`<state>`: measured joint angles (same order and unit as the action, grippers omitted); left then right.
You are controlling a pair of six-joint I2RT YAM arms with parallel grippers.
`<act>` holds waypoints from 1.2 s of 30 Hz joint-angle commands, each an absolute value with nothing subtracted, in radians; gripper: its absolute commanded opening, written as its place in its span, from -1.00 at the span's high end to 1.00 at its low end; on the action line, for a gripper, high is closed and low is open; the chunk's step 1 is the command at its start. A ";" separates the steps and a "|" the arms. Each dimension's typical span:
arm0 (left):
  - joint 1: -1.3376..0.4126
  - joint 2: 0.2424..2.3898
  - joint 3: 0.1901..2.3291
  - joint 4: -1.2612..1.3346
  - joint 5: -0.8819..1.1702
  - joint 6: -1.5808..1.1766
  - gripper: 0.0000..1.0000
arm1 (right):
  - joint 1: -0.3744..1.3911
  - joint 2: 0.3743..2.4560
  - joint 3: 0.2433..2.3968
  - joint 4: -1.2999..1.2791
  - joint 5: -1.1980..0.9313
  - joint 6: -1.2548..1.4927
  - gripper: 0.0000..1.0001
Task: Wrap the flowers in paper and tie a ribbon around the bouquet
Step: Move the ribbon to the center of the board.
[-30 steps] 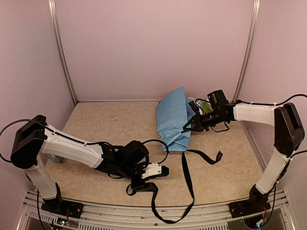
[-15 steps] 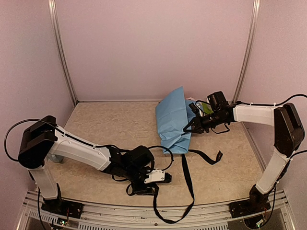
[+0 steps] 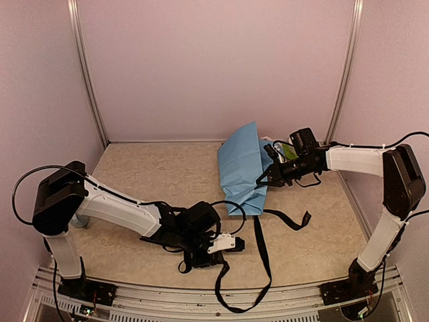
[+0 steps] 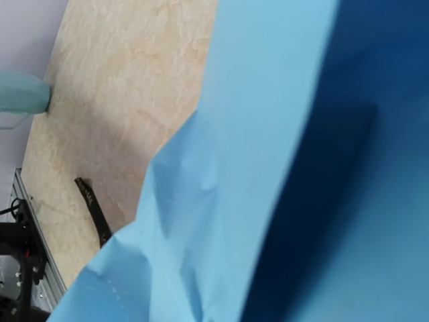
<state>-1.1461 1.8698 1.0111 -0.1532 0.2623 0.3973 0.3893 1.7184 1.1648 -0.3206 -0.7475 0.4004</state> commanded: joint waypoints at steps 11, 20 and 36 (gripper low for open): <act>-0.845 1.880 1.034 -0.039 -0.045 0.072 1.00 | 0.379 1.692 1.155 -0.301 -0.770 0.385 1.00; -0.711 2.001 1.175 -0.036 -0.151 -0.056 1.00 | 0.380 1.690 1.108 -0.272 -0.790 0.402 1.00; -0.634 1.937 1.197 0.056 -0.321 -0.196 0.18 | 0.482 1.719 0.999 -0.165 -0.820 0.451 1.00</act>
<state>-0.6296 2.0762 1.3083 -0.0250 -0.2539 -0.1452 0.4438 1.7184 1.0145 -0.2165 -0.7761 0.4419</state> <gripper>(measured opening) 0.353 0.003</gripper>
